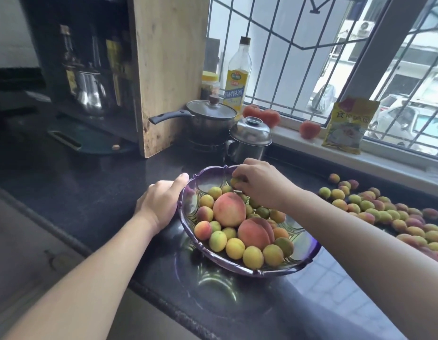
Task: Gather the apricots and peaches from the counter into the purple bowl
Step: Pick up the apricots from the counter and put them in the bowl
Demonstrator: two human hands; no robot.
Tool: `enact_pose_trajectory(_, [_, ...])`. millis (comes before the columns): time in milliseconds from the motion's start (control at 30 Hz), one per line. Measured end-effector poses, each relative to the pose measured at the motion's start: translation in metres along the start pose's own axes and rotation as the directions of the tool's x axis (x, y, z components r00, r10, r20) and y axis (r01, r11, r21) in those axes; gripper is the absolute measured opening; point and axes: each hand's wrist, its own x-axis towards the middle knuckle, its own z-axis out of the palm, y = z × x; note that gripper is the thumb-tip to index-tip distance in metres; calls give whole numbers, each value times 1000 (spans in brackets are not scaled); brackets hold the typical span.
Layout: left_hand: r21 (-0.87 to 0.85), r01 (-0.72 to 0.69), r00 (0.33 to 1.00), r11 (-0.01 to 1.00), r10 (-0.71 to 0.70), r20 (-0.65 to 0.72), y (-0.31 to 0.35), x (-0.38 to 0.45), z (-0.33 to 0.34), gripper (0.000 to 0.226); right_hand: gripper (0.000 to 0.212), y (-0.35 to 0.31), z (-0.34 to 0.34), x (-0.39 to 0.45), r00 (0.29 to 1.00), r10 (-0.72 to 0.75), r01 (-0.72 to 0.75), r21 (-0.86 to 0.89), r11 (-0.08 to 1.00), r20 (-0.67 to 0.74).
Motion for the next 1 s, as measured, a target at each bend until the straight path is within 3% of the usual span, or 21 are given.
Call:
enact_pose_trajectory(167, [-14, 0, 1000, 1000, 0, 13, -1, 1, 0, 91, 27, -2, -11, -2, 999, 24, -25, 49, 998, 36])
enact_pose_trajectory(233, [-18, -2, 1000, 1000, 3, 9, -1, 0, 0, 81, 29, 8, -24, -12, 984, 124, -96, 200, 975, -129])
enact_pose_trajectory(300, [-4, -12, 1000, 1000, 12, 4, 0, -1, 1, 70, 20, 32, -31, -34, 877, 316, -192, 339, 921, -362])
enact_pose_trajectory(367, [-2, -17, 1000, 1000, 17, -2, 1, -1, 1, 68, 21, 60, -23, -63, 756, 480, -344, 355, 869, -445])
enact_pose_trajectory(500, [-1, -18, 1000, 1000, 18, 0, 1, 1, 1, 65, 28, 89, 23, -116, 676, 651, -622, 206, 755, -346])
enact_pose_trajectory(633, [-2, -16, 1000, 1000, 16, -5, -1, 2, 2, 66, 36, 98, 35, -122, 647, 664, -692, 78, 718, -374])
enact_pose_trajectory(800, [-7, -15, 1000, 1000, 15, -9, -1, 3, 2, 71, 59, 109, 32, -94, 674, 717, -736, -76, 673, -177])
enact_pose_trajectory(900, [3, -14, 1000, 1000, 14, -9, -2, 2, 1, 68, 53, 119, 31, -79, 667, 737, -744, -159, 649, -108])
enact_pose_trajectory(1000, [6, -15, 1000, 1000, 15, -9, -1, 1, 1, 68, 34, 127, 32, -71, 659, 748, -747, -179, 640, -78])
